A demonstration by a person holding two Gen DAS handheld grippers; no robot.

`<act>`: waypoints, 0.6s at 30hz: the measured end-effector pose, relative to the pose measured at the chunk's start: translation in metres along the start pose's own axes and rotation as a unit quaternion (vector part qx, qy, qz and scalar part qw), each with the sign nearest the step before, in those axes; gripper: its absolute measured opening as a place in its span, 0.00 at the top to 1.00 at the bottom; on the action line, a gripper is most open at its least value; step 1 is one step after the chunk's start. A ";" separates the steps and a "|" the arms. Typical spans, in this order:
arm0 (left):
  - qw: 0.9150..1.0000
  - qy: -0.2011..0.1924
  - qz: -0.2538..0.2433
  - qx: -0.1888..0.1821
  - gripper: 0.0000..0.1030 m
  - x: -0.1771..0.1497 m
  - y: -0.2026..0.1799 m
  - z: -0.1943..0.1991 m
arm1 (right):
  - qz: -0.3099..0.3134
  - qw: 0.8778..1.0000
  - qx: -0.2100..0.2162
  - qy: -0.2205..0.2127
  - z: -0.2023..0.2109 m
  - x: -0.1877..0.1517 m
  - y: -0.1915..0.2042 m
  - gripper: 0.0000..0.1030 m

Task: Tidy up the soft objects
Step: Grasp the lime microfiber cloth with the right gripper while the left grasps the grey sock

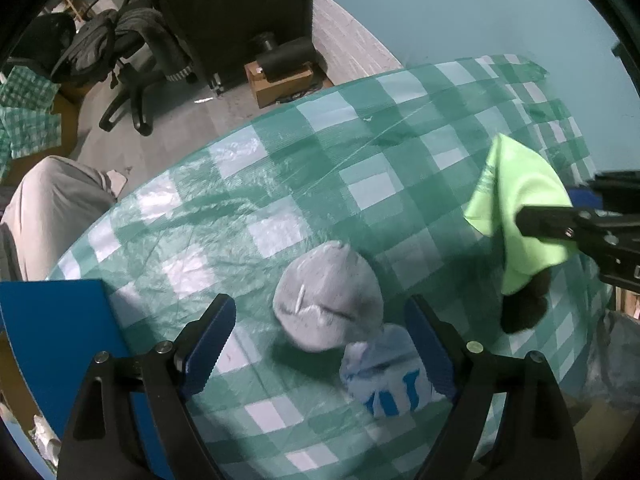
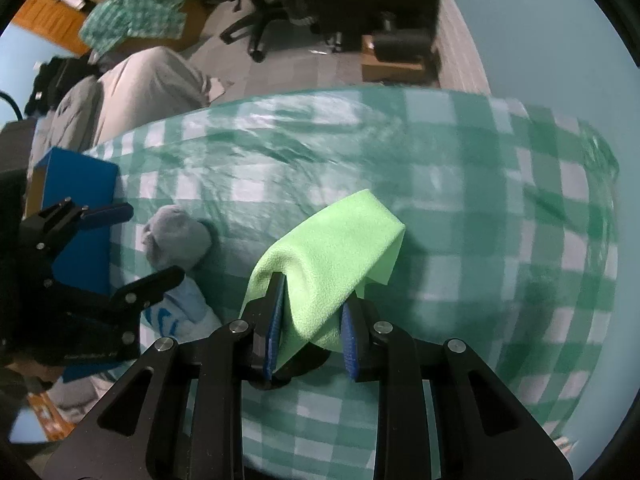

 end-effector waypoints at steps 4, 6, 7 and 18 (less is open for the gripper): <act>1.000 0.004 -0.013 0.012 0.55 0.000 -0.007 -0.006 | -0.019 1.000 0.003 0.005 0.001 -0.010 -0.016 0.74; 1.000 0.001 -0.019 0.007 0.62 -0.002 -0.011 -0.006 | -0.026 1.000 0.006 0.006 0.002 -0.015 -0.021 0.72; 1.000 -0.002 -0.021 0.008 0.66 -0.002 -0.011 -0.006 | -0.031 0.999 0.010 0.006 0.002 -0.016 -0.023 0.72; 1.000 -0.011 0.008 0.026 0.77 -0.017 0.002 0.008 | -0.049 0.999 0.010 0.012 0.005 -0.011 -0.041 0.40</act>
Point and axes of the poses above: each gripper's, at about its wrist camera, not at the fingertips, and z roughly against the way its jaws point, y to its left, x to its top, the point moved 9 cm from there along -z, roughly the way its jaws point, and after that the axes turned 1 degree about y, right-handed, at the moved point
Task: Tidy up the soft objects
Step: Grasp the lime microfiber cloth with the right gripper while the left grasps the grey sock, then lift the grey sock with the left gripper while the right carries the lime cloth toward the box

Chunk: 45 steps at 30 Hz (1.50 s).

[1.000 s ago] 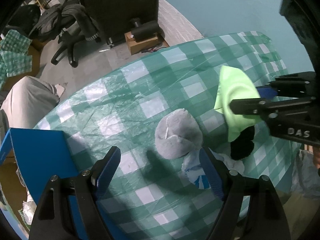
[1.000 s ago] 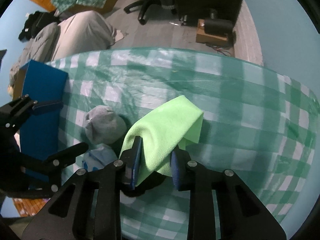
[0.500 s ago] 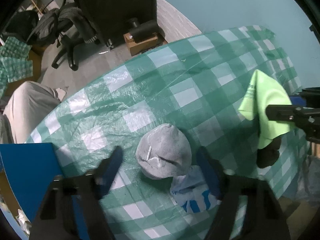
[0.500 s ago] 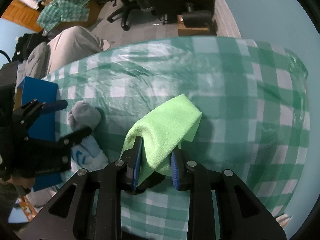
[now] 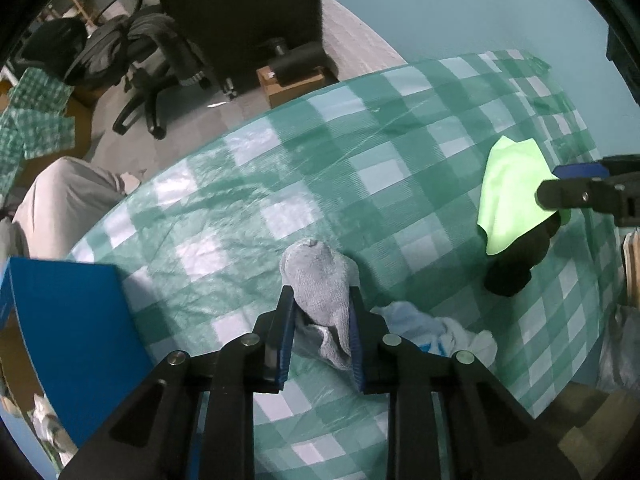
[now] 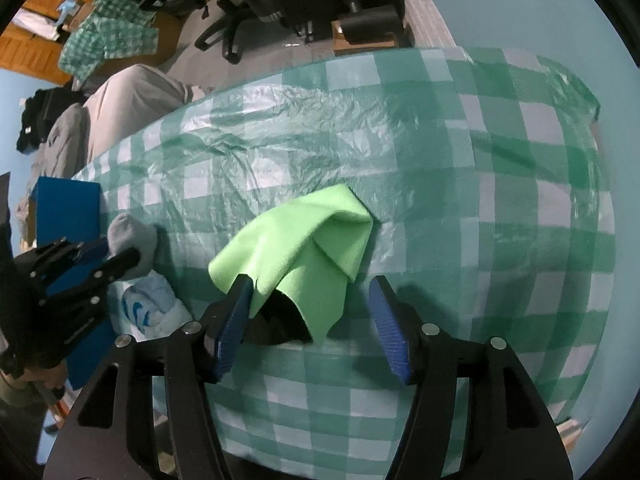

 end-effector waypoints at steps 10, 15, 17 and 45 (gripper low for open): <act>0.999 0.007 0.034 0.004 0.76 -0.018 0.015 0.000 | 0.053 0.998 -0.025 0.024 -0.018 0.021 0.016 0.36; 0.999 0.010 0.041 0.002 0.76 -0.023 0.016 -0.001 | 0.072 0.995 -0.050 0.039 -0.031 0.027 0.020 0.36; 0.999 0.010 0.042 0.002 0.76 -0.023 0.016 -0.001 | 0.079 0.994 -0.058 0.043 -0.035 0.028 0.021 0.39; 0.999 -0.027 0.039 -0.020 0.76 -0.039 0.018 0.042 | 0.072 0.995 0.001 -0.072 0.044 -0.010 0.052 0.88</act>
Point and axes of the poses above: each gripper's, at about its wrist camera, not at the fingertips, and z roughly against the way its jaws point, y to its left, x to its top, the point moved 9 cm from there along -z, roughly the way its jaws point, and after that the axes turned 1 degree about y, right-handed, at the moved point
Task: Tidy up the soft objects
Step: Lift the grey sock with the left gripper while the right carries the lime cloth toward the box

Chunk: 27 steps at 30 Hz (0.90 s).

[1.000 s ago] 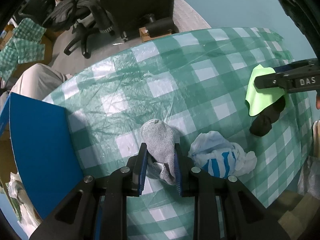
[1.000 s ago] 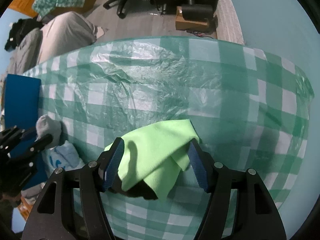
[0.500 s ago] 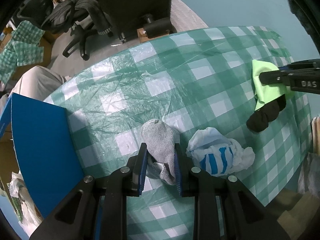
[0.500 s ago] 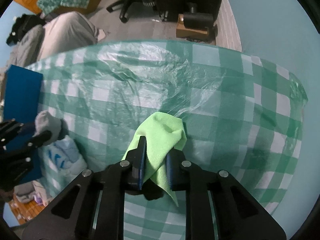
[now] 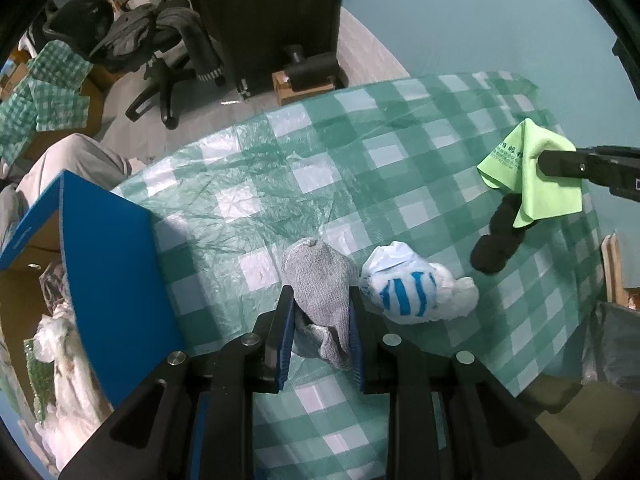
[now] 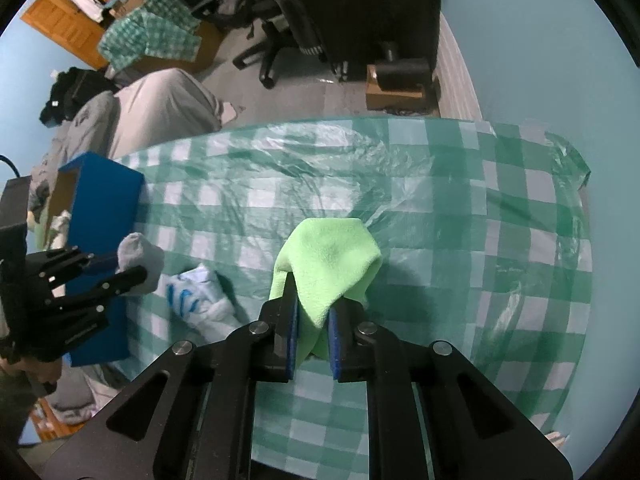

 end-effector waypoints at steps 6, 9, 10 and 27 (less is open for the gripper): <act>1.000 -0.020 0.001 -0.006 0.77 0.001 -0.001 0.022 | 0.003 1.000 0.011 -0.022 0.017 -0.003 0.014 0.88; 0.999 -0.032 -0.003 -0.005 0.77 0.002 -0.002 0.036 | 0.008 0.999 0.015 -0.030 0.026 -0.004 0.022 0.88; 0.999 -0.034 -0.003 -0.006 0.77 0.002 0.000 0.039 | 0.011 0.999 0.014 -0.033 0.029 -0.005 0.025 0.88; 0.997 -0.075 -0.004 -0.011 0.77 -0.007 0.008 0.105 | 0.036 0.998 0.006 -0.058 0.074 -0.008 0.053 0.88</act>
Point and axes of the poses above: each gripper's, at about its wrist camera, not at the fingertips, and z roughly against the way its jaws point, y to its left, x to its top, the point moved 9 cm from there along -z, roughly the way its jaws point, and after that the axes turned 1 degree about y, right-handed, at the moved point
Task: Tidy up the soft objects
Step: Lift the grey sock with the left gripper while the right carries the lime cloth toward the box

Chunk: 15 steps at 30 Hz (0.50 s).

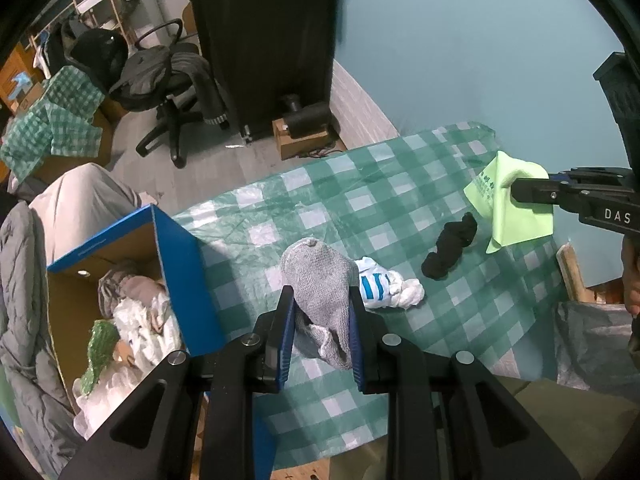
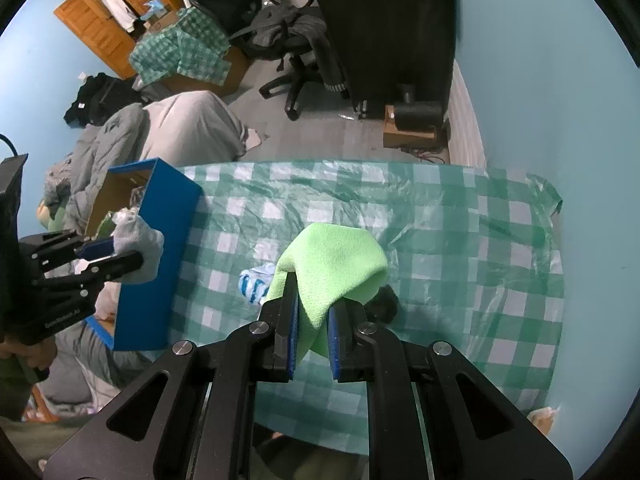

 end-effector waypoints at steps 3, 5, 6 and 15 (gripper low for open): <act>1.000 -0.003 0.011 -0.004 0.77 -0.004 0.004 0.007 | 0.002 1.000 0.001 -0.006 0.007 0.002 0.007 0.88; 1.000 -0.003 0.016 -0.002 0.77 -0.006 0.008 0.011 | 0.003 1.000 0.001 -0.008 0.010 0.005 0.012 0.88; 1.000 -0.005 0.018 0.000 0.77 -0.007 0.010 0.013 | 0.006 1.000 0.001 -0.010 0.012 0.006 0.015 0.88; 0.999 -0.019 0.035 0.003 0.77 -0.012 0.028 0.033 | 0.026 0.999 0.010 -0.018 0.020 0.015 0.041 0.88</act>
Point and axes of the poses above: each gripper's, at about its wrist camera, not at the fingertips, and z roughly against the way its jaws point, y to its left, x to its top, the point moved 9 cm from there along -z, roughly the way its jaws point, and after that the axes turned 1 degree about y, right-handed, at the moved point
